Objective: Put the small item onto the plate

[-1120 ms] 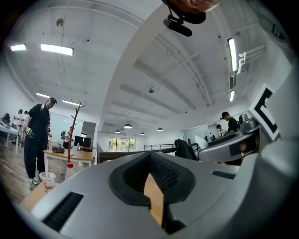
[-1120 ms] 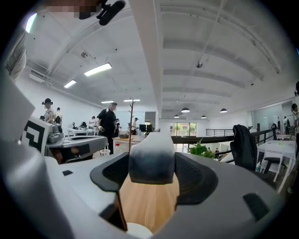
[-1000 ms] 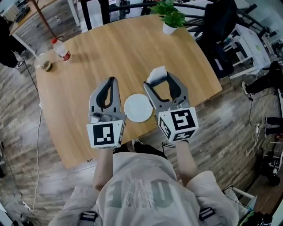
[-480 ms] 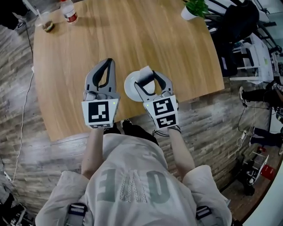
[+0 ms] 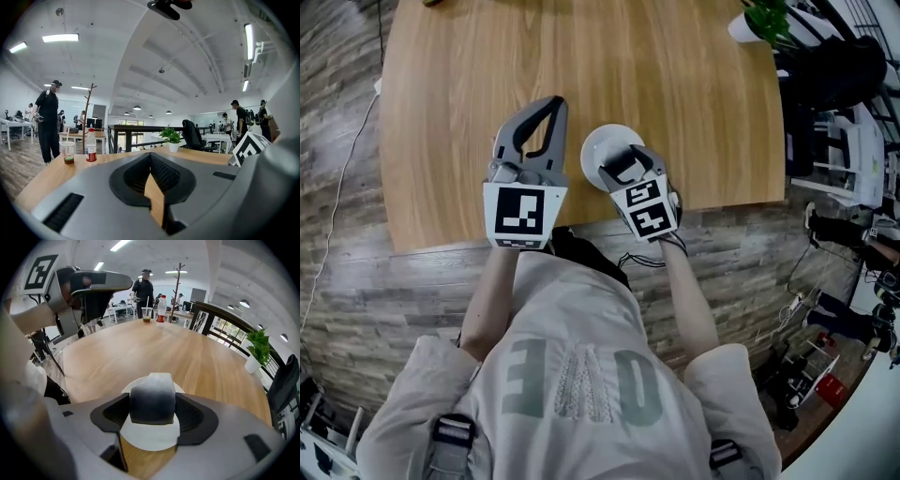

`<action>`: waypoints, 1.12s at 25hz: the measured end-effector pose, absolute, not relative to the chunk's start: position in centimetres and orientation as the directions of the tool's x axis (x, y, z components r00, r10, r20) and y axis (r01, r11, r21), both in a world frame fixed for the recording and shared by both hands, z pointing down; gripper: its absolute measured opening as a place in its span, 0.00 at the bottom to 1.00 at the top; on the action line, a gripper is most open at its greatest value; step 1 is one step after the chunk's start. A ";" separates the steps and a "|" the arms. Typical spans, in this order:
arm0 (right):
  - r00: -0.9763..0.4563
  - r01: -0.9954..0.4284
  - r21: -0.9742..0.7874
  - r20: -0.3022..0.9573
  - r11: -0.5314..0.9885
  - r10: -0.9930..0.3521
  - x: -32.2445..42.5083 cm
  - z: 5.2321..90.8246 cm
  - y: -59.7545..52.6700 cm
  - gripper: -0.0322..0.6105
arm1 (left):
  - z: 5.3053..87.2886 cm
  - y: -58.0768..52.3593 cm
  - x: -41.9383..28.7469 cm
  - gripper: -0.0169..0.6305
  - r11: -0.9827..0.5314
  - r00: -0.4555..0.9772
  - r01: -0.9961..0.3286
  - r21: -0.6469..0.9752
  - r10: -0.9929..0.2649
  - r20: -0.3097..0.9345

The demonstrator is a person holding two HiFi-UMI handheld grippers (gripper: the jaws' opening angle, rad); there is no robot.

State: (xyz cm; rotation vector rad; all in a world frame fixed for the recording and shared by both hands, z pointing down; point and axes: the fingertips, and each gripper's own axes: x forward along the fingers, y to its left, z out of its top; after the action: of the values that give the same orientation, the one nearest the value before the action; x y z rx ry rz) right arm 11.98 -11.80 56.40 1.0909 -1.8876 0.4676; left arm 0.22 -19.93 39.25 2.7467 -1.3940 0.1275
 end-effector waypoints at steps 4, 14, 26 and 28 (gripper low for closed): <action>-0.218 -0.823 0.088 0.863 0.561 -0.456 12.2 58.0 -11.6 0.53 | 39.6 -19.3 -0.2 0.04 -0.600 0.598 -0.800 0.015 -0.794 0.107; -0.216 -0.806 0.072 0.888 0.587 -0.406 13.0 59.8 -12.3 0.53 | 39.3 -19.5 -1.0 0.04 -0.573 0.576 -0.817 0.062 -0.812 0.094; -0.233 -0.816 0.054 0.880 0.575 -0.413 13.1 60.4 -12.7 0.53 | 38.6 -19.2 -0.9 0.04 -0.564 0.566 -0.824 0.053 -0.820 0.079; -0.212 -0.801 0.091 0.881 0.592 -0.422 12.9 60.5 -12.4 0.53 | 38.6 -19.0 -1.0 0.04 -0.563 0.565 -0.825 0.050 -0.821 0.078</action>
State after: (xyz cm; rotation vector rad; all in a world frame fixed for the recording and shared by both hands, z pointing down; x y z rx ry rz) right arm 12.94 -12.45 60.48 0.9908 -1.8381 0.4829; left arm -0.97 -19.00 38.56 2.7070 -1.4262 0.0696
